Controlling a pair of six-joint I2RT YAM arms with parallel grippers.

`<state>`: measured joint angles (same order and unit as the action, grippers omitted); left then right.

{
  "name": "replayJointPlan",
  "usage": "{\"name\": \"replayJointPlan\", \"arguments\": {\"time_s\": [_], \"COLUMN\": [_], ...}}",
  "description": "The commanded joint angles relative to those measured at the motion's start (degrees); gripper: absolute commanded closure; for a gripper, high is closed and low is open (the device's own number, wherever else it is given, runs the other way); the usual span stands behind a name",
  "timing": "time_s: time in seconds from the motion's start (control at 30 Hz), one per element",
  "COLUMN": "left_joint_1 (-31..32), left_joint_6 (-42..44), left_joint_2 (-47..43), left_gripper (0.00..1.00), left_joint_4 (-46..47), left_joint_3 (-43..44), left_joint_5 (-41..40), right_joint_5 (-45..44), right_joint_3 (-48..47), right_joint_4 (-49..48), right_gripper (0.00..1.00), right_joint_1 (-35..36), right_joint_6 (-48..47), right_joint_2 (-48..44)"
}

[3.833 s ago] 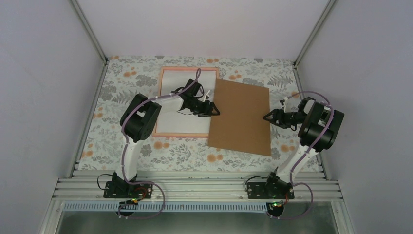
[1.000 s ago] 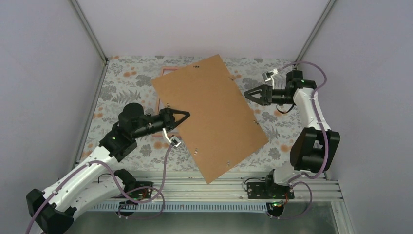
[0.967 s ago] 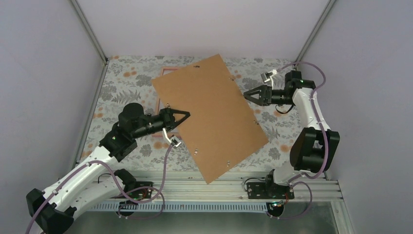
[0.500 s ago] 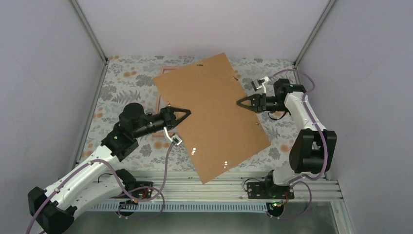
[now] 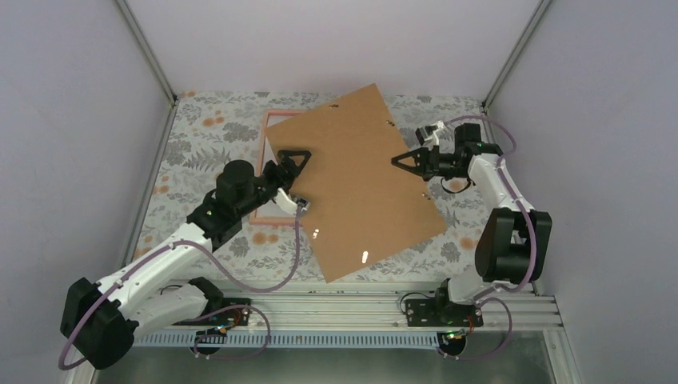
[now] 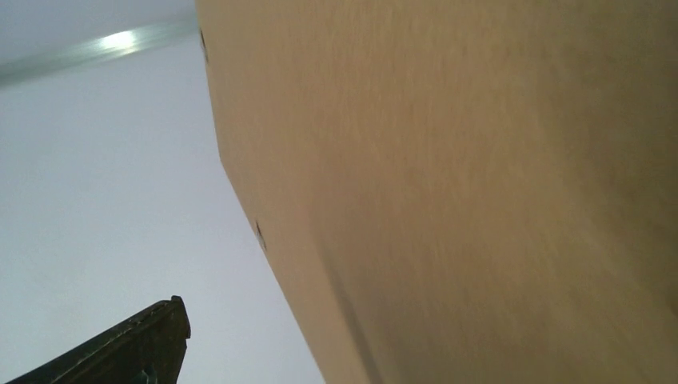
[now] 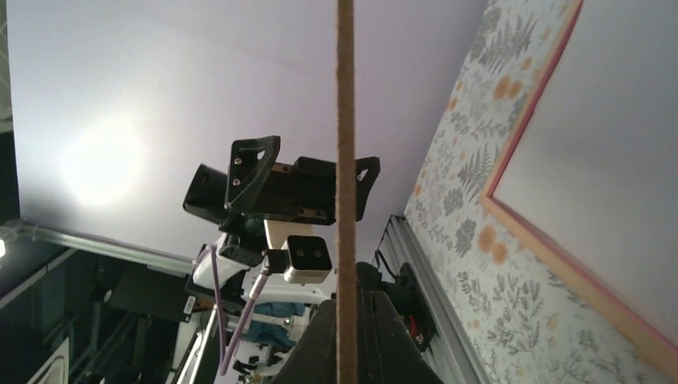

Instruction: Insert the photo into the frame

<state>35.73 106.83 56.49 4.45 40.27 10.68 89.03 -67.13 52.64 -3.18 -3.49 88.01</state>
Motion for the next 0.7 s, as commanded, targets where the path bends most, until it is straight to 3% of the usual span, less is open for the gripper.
{"name": "replayJointPlan", "arguments": {"time_s": [0.0, 0.1, 0.23, 0.3, 0.4, 0.5, 0.67], "left_joint_1": [-0.64, -0.86, -1.21, -1.26, -2.37, -5.65, -13.44], "left_joint_6": [-9.46, -14.69, -21.28, -24.74, -31.9, -40.07, -57.98], "left_joint_2": [1.05, 1.24, 1.03, 1.34, 3.42, 6.21, 12.12], "left_gripper": [0.0, 0.0, 0.0, 0.0, 0.0, 0.0, 0.0], "left_joint_4": [3.84, -0.5, -5.84, -7.13, -10.82, -12.61, -17.57], "left_joint_3": [2.59, 3.31, 3.81, 4.48, 7.87, 11.45, 23.44], "left_joint_5": [-11.8, -15.58, -18.95, -20.74, -24.11, -27.03, -25.22], "right_joint_5": [9.48, 7.98, 2.57, -1.36, -7.54, -10.32, -18.3], "right_joint_3": [-4.07, -6.25, -6.98, -2.37, 8.88, 10.4, 13.54], "right_joint_4": [-1.87, -2.99, -15.68, -33.78, -72.48, -78.99, -89.75], "right_gripper": [0.96, 0.96, 0.96, 0.96, 0.96, 0.96, 0.96], "right_joint_1": [-2.97, -3.78, -4.16, -4.18, -4.17, -2.83, -0.09], "right_joint_6": [2.66, 5.05, 20.43, 36.24, 65.53, 71.37, 78.27], "right_joint_2": [4.37, 5.81, 4.95, 1.7, -4.13, -2.17, -0.7]}}
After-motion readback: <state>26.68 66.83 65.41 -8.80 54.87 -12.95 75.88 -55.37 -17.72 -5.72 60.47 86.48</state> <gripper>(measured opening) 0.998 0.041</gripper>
